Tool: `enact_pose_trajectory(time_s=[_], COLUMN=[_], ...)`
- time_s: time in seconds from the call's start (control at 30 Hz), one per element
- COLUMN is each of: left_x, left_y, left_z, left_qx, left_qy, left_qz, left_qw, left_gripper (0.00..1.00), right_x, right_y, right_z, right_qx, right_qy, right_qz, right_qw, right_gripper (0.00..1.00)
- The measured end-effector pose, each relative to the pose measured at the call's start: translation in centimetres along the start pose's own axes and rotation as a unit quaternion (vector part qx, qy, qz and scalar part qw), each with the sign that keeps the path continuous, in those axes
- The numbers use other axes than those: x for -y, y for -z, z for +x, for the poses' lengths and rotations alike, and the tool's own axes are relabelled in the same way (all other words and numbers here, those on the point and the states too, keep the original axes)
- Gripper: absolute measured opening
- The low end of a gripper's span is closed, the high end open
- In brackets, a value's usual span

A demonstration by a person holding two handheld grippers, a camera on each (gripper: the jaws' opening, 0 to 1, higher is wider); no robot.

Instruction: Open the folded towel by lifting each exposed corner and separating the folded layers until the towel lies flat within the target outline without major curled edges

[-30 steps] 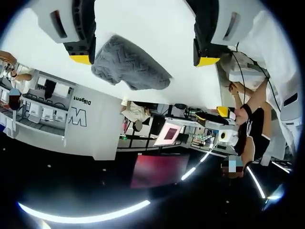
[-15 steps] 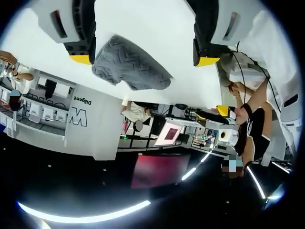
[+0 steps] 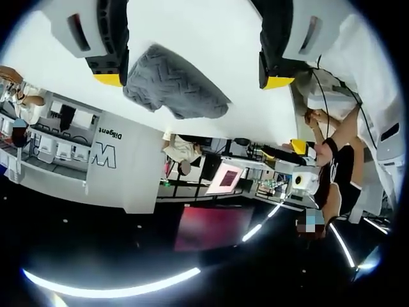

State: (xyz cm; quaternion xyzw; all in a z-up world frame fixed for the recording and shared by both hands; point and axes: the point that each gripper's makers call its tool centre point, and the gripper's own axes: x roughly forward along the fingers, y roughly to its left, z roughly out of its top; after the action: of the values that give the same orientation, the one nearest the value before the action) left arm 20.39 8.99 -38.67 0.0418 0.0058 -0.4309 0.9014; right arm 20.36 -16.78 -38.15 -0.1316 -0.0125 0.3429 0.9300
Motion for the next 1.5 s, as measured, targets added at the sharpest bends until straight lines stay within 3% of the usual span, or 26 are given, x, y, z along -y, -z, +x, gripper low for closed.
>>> enact_pose_trajectory(time_s=[0.83, 1.1, 1.23, 1.5], left_x=[0.1, 0.4, 1.2, 0.6], left_y=[-0.4, -1.3, -2.1, -2.2], left_z=[0.8, 1.3, 1.4, 2.0], left_qx=[0.002, 0.012, 0.032, 0.025], left_qy=[0.003, 0.012, 0.035, 0.027], left_qz=[0.0, 0.003, -0.011, -0.006], left_qw=[1.0, 0.9999, 0.9988, 0.9993], left_gripper=[0.75, 0.75, 0.75, 0.75], right_x=[0.1, 0.5, 0.5, 0.7], right_y=[-1.1, -1.4, -1.4, -1.5], right_z=[0.6, 0.8, 1.0, 1.3], right_qx=[0.007, 0.01, 0.01, 0.01], right_qy=[-0.003, -0.001, -0.006, -0.009], right_qz=[-0.008, -0.006, -0.003, -0.002], right_qw=[0.9999, 0.9999, 0.9999, 0.9999], right_gripper=[0.83, 0.83, 0.83, 0.83])
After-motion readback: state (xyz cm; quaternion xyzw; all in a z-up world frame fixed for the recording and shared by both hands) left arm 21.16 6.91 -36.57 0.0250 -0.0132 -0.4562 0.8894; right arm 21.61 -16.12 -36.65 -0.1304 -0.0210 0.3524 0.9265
